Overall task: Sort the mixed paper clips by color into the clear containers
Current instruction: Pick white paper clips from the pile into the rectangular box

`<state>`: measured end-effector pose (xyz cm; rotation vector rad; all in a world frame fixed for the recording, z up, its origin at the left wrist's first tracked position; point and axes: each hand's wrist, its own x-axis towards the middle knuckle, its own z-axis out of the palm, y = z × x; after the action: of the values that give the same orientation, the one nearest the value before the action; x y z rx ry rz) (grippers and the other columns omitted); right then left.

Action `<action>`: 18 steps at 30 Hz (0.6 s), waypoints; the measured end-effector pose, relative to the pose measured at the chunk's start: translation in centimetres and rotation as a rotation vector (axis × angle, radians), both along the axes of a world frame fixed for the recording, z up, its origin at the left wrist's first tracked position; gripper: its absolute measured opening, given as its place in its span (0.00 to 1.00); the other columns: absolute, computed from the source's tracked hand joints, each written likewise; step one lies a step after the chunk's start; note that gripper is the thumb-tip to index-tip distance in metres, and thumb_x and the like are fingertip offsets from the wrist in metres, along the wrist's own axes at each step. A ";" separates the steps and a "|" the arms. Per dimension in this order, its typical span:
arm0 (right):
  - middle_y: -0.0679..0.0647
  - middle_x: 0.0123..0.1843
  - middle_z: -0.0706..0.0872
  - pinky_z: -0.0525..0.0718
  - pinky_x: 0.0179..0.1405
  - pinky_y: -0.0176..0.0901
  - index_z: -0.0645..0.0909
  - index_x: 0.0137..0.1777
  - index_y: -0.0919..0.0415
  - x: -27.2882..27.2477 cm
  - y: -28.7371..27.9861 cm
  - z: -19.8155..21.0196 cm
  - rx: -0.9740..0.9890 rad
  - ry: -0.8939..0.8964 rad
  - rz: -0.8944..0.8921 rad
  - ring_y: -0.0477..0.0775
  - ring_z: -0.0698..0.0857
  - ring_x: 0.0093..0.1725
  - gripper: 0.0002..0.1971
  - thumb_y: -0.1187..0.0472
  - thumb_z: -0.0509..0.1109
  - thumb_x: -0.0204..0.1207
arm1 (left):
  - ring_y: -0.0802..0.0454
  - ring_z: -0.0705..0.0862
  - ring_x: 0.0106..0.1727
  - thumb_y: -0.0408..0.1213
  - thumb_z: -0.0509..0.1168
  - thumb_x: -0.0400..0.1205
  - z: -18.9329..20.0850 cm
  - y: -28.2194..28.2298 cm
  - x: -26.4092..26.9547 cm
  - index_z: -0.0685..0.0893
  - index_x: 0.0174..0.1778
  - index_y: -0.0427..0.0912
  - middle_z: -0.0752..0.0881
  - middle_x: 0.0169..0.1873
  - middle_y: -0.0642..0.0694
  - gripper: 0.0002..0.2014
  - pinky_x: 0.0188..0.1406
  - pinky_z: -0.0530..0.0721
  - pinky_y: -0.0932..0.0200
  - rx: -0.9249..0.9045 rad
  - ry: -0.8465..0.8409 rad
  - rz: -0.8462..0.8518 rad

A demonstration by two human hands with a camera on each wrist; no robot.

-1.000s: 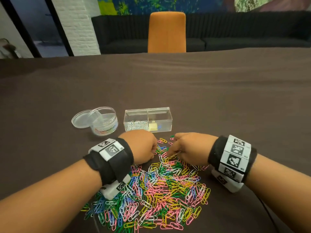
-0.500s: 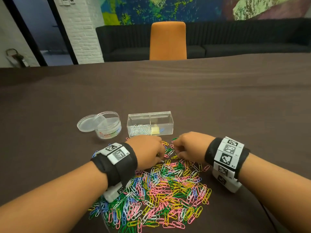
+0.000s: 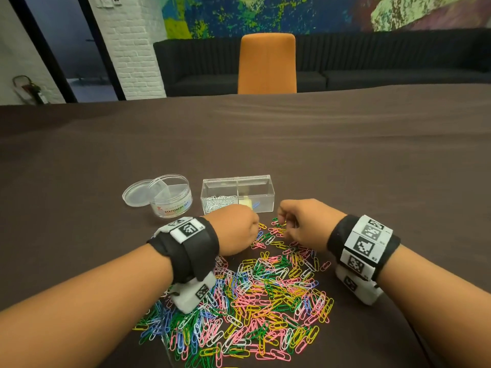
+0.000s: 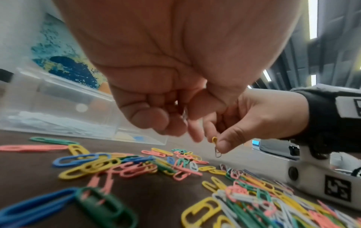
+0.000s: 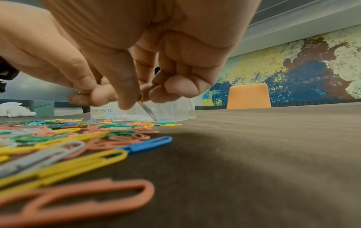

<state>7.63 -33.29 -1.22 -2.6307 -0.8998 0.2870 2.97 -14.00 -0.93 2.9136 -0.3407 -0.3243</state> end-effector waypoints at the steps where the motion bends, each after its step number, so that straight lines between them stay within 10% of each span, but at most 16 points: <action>1: 0.48 0.38 0.85 0.85 0.48 0.44 0.80 0.48 0.51 0.1 0.0 0.0 -0.009 0.011 -0.004 0.45 0.86 0.43 0.07 0.66 0.68 0.77 | 0.42 0.84 0.47 0.37 0.57 0.86 0.0 -0.2 0.5 0.86 0.45 0.37 0.87 0.44 0.40 0.13 0.46 0.81 0.54 -0.045 0.010 0.030; 11: 0.48 0.38 0.88 0.88 0.44 0.48 0.81 0.39 0.54 0.4 -0.3 0.1 0.100 0.058 -0.030 0.49 0.87 0.40 0.09 0.58 0.81 0.69 | 0.52 0.83 0.38 0.50 0.74 0.77 -0.7 -3.1 2.2 0.89 0.42 0.48 0.88 0.37 0.51 0.09 0.41 0.83 0.58 0.086 0.010 -0.048; 18: 0.42 0.40 0.86 0.85 0.49 0.42 0.84 0.49 0.48 0.7 -0.2 -0.1 0.056 0.032 -0.028 0.47 0.85 0.43 0.06 0.60 0.75 0.76 | 0.45 0.87 0.44 0.39 0.68 0.80 -1.0 -1.7 1.7 0.90 0.42 0.42 0.90 0.39 0.45 0.07 0.44 0.87 0.53 0.057 0.028 0.010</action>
<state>8.34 -33.48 -1.36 -2.5774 -0.8481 0.2919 4.68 -15.71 -1.94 2.9626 -0.3170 -0.3797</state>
